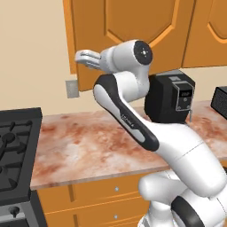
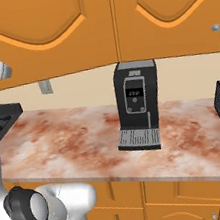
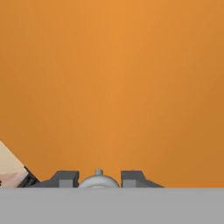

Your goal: Open the cabinet and move the ladle to the pot. Then close the cabinet.

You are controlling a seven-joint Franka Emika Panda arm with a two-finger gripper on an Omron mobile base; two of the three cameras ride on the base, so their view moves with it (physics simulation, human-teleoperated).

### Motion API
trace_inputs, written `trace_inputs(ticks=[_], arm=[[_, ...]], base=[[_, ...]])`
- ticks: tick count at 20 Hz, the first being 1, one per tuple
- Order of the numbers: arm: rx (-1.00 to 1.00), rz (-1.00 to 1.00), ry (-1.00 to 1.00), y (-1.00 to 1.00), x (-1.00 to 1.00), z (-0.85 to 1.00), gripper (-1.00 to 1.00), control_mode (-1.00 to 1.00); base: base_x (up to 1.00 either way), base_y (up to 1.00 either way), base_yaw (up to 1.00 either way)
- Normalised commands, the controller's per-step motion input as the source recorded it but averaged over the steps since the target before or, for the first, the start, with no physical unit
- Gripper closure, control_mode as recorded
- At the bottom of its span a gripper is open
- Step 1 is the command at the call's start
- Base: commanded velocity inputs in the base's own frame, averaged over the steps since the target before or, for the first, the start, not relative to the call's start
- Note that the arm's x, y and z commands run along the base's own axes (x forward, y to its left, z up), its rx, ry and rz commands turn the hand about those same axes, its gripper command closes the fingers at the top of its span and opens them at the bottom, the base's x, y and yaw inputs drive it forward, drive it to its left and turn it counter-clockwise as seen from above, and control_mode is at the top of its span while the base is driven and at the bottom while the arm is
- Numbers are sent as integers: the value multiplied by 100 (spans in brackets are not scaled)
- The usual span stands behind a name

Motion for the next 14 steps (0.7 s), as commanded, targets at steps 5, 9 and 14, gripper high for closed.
trace_inputs(ticks=[5, 9, 14], arm=[[0, 7, 0, -41, -55, 17, 100, -100], [0, 6, 0, -43, -63, 13, 100, -100], [0, 6, 0, -43, -72, 9, 100, -100]], base=[[0, 0, 0], [0, 0, 0], [0, 0, 0]])
